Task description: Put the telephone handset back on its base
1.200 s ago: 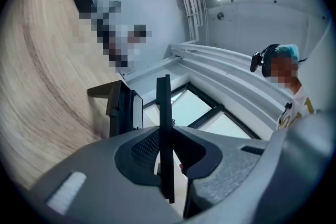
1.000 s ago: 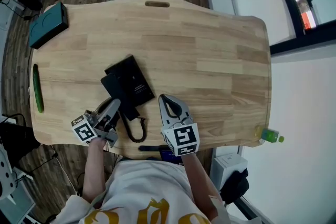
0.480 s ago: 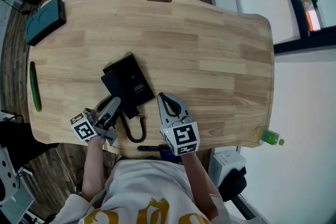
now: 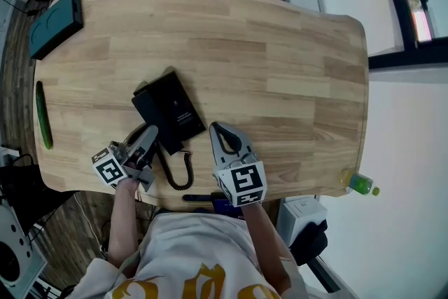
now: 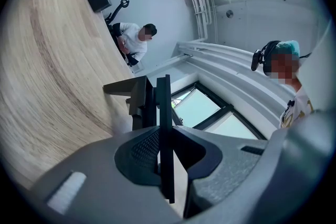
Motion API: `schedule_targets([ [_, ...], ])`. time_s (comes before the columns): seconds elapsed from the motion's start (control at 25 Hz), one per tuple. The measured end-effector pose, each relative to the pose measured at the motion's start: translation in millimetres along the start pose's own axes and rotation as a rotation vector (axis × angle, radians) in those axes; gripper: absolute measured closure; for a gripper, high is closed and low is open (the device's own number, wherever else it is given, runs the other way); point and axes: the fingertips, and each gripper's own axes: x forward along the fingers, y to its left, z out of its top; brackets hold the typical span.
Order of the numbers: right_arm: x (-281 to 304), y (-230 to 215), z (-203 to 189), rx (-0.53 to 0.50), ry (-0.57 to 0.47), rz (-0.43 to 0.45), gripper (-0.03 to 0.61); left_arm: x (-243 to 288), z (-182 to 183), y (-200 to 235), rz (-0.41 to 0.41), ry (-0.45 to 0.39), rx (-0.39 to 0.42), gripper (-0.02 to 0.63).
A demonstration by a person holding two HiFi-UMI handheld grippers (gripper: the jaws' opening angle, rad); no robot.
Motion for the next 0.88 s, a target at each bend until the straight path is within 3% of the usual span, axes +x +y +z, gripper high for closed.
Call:
schedule_targets([
  [0.56, 7.2, -2.8, -6.8, 0.003, 0.021, 0.019, 0.574, 1.4, 6.3, 9.0, 0.004, -0.029, -0.040, 0.541],
  [0.88, 6.9, -8.5, -7.1, 0.025, 0.017, 0.021, 0.574, 6.2, 2.5, 10.7, 0.049, 0.035, -0.026, 0.541],
])
